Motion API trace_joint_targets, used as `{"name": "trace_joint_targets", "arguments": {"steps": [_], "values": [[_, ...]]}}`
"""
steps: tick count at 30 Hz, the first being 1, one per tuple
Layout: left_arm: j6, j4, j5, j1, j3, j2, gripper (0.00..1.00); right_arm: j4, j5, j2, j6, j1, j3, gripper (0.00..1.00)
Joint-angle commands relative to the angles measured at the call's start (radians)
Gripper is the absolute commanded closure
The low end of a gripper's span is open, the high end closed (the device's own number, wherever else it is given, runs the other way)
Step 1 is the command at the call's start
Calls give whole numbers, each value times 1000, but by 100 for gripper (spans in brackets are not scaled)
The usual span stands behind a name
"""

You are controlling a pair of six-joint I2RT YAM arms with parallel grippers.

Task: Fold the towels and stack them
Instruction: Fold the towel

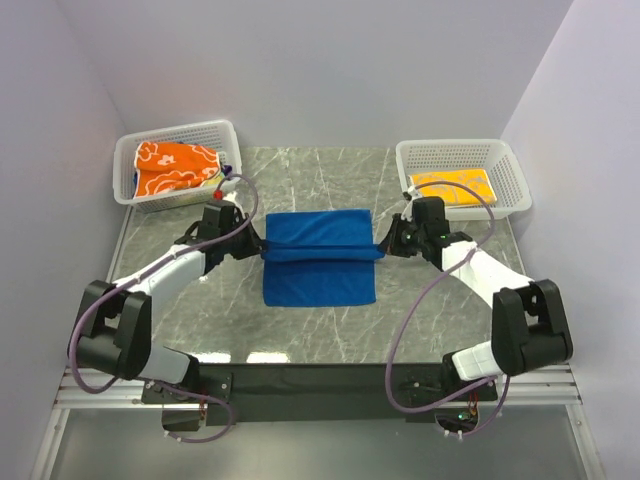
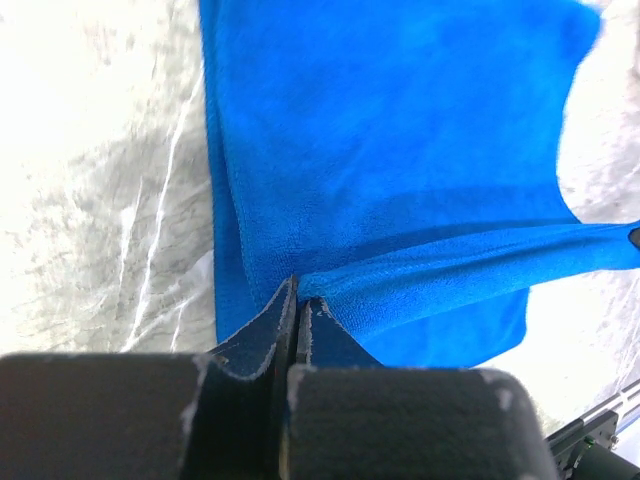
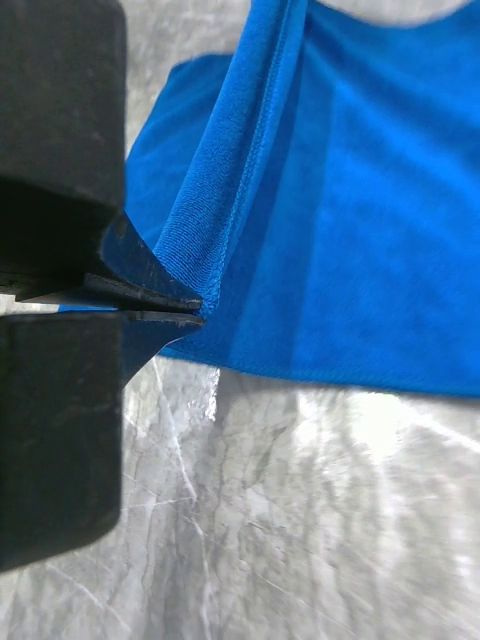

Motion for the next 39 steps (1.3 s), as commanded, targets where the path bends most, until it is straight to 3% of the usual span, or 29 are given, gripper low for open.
{"name": "trace_joint_targets", "arguments": {"steps": [1, 14, 32, 34, 36, 37, 38, 39], "values": [[43, -64, -67, 9, 40, -49, 99, -40, 67, -75, -22, -14, 40, 100], [22, -74, -51, 5, -29, -124, 99, -52, 47, -144, -13, -12, -26, 100], [-76, 151, -44, -49, -233, -12, 88, 92, 18, 27, 30, 50, -156, 96], [-79, 144, -45, -57, -243, -18, 83, 89, 21, 24, 30, 57, -161, 93], [-84, 134, -47, -64, -255, -41, 78, 72, 18, 10, 27, 60, -164, 76], [-90, 124, -50, -66, -266, -68, 70, 64, 14, -13, 24, 67, -165, 66], [-93, 116, -50, -67, -266, -85, 66, 55, 14, -28, 19, 73, -165, 66], [-96, 108, -51, -70, -276, -107, 63, 25, 20, -44, 7, 81, -158, 59]]}}
